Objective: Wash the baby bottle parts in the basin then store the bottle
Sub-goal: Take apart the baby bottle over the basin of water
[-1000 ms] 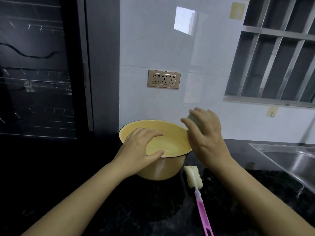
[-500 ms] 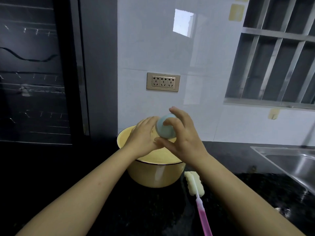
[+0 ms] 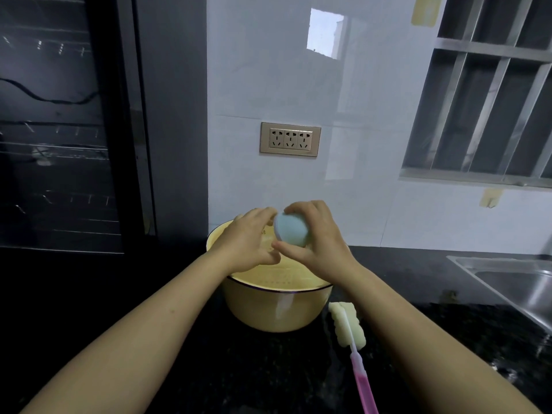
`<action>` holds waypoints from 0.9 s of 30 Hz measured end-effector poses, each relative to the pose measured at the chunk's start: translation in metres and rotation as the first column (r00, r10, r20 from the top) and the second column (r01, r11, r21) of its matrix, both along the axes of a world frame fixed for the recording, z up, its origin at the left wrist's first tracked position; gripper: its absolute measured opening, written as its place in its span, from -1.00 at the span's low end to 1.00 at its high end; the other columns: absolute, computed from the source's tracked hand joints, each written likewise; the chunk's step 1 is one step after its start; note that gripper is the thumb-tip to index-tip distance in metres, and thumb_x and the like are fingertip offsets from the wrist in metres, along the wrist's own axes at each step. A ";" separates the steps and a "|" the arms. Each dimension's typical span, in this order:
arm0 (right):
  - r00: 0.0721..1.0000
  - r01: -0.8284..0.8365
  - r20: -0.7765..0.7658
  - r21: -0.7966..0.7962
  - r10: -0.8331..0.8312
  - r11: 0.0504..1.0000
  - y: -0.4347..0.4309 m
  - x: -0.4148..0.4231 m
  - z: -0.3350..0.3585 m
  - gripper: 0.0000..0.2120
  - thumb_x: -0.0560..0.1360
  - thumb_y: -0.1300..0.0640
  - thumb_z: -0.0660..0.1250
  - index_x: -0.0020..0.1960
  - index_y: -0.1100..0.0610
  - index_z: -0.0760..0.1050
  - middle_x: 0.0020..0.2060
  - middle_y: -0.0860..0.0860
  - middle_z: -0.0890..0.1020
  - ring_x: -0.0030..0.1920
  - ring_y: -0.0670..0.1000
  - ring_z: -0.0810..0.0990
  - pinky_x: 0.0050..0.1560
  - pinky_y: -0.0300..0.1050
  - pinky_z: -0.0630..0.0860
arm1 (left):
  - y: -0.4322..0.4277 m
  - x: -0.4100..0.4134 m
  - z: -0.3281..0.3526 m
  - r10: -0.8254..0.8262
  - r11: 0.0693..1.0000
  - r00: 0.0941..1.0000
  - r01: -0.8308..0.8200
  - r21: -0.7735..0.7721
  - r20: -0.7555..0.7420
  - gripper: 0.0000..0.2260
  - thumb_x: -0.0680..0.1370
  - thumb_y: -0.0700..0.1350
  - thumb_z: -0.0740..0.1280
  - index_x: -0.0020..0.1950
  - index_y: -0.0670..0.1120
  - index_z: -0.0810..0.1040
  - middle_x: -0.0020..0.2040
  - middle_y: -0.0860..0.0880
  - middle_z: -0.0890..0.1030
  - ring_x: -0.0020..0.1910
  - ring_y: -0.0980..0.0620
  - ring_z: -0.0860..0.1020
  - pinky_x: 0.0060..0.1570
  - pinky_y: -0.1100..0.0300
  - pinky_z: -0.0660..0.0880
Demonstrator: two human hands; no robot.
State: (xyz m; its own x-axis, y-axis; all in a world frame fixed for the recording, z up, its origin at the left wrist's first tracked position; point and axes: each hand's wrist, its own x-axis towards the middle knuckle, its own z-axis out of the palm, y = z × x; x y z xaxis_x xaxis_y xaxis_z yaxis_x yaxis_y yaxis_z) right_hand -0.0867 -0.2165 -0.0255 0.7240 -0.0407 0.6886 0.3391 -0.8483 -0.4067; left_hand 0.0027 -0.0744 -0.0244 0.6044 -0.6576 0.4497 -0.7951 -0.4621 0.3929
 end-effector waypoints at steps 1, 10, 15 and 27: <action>1.000 -0.013 -0.005 -0.009 0.013 1.000 -0.003 0.001 -0.001 -0.51 0.34 0.03 0.52 0.20 0.02 0.42 0.08 0.05 0.41 -0.01 -0.18 0.37 0.01 -0.54 0.31 | 0.000 0.003 -0.001 -0.017 1.000 1.000 0.017 0.006 -0.022 -0.56 0.32 -0.07 0.44 0.14 -0.02 0.39 0.01 0.11 0.41 0.06 0.04 0.40 -0.04 0.20 0.29; 0.997 -0.057 0.083 0.728 -0.005 0.684 -0.029 0.011 0.008 -0.61 0.43 0.12 0.46 0.12 -0.07 0.31 0.02 0.08 0.49 -0.18 -0.09 0.54 -0.33 -0.26 0.55 | -0.010 0.015 -0.007 0.092 0.993 0.991 -0.098 -0.059 -0.097 -0.57 0.28 -0.04 0.44 0.08 0.05 0.38 0.05 0.01 0.48 0.05 -0.02 0.46 -0.07 0.15 0.41; 0.966 0.174 -0.255 0.507 -0.046 0.844 -0.041 0.015 -0.001 -0.64 0.46 -0.02 0.41 0.15 0.00 0.32 0.07 0.06 0.45 -0.14 -0.04 0.53 -0.30 -0.20 0.59 | -0.011 0.016 -0.008 0.206 0.979 0.979 -0.206 0.011 -0.009 -0.54 0.31 -0.01 0.42 0.17 0.01 0.39 0.07 -0.01 0.46 0.06 -0.12 0.45 -0.11 0.11 0.40; 0.930 0.175 -0.368 0.400 -0.017 0.899 -0.025 0.029 0.003 -0.56 0.58 -0.20 0.09 0.26 0.06 0.46 0.17 -0.07 0.54 0.19 -0.04 0.49 0.19 -0.14 0.37 | -0.008 0.010 -0.008 0.279 0.944 0.948 -0.300 0.137 0.150 -0.50 0.36 0.01 0.39 0.25 0.01 0.32 0.15 -0.01 0.41 0.15 -0.12 0.37 -0.18 0.11 0.38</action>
State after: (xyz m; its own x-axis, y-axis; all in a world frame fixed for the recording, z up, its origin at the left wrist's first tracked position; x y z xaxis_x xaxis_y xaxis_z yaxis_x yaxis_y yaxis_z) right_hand -0.0581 -0.2418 -0.0230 0.8891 -0.3497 0.2955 0.0352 -0.5913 -0.8057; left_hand 0.0128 -0.0824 -0.0327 0.7241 -0.5308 0.4404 -0.6560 -0.7271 0.2023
